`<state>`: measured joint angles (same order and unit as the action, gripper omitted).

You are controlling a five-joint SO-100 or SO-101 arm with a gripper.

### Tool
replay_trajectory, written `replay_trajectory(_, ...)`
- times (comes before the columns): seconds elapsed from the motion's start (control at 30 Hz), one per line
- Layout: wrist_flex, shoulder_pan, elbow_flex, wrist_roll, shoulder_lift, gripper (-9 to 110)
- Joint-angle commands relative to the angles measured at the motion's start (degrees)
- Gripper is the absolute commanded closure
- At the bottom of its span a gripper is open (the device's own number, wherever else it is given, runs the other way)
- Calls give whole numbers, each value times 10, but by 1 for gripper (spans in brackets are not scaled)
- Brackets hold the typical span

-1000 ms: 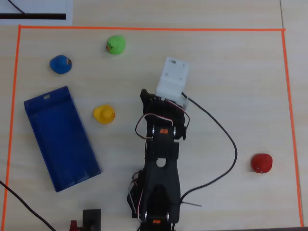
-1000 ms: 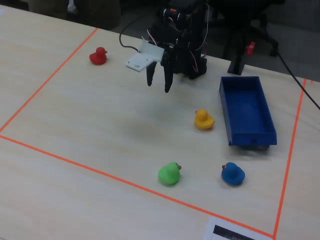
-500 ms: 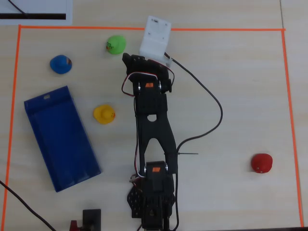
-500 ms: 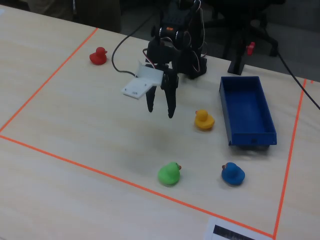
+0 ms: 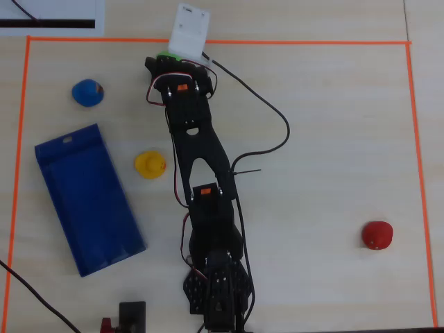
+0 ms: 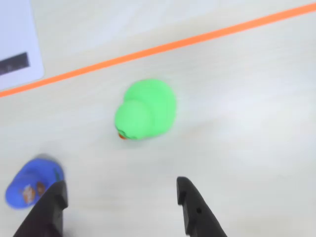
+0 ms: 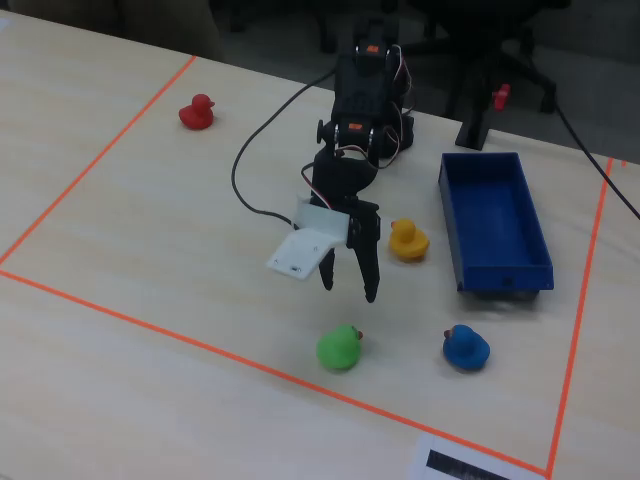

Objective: Grasp green duck and put it into box.

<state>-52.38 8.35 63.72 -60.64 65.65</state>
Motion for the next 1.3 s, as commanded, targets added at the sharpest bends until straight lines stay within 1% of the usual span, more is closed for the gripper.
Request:
replay_trajectory(0.0, 3, 22, -83, 18, -33, 72)
replay_trajectory(0.13, 25, 26, -108, 18, -85, 73)
replay_trajectory(0.37, 33, 21, -193, 4, -188, 73)
replay_trajectory(0.57, 34, 12, -246, -12, -229, 73)
replay_trajectory(0.97, 34, -21, -279, -45, -227, 74)
replay_trajectory(1.27, 46, -18, -281, -35, -229, 75)
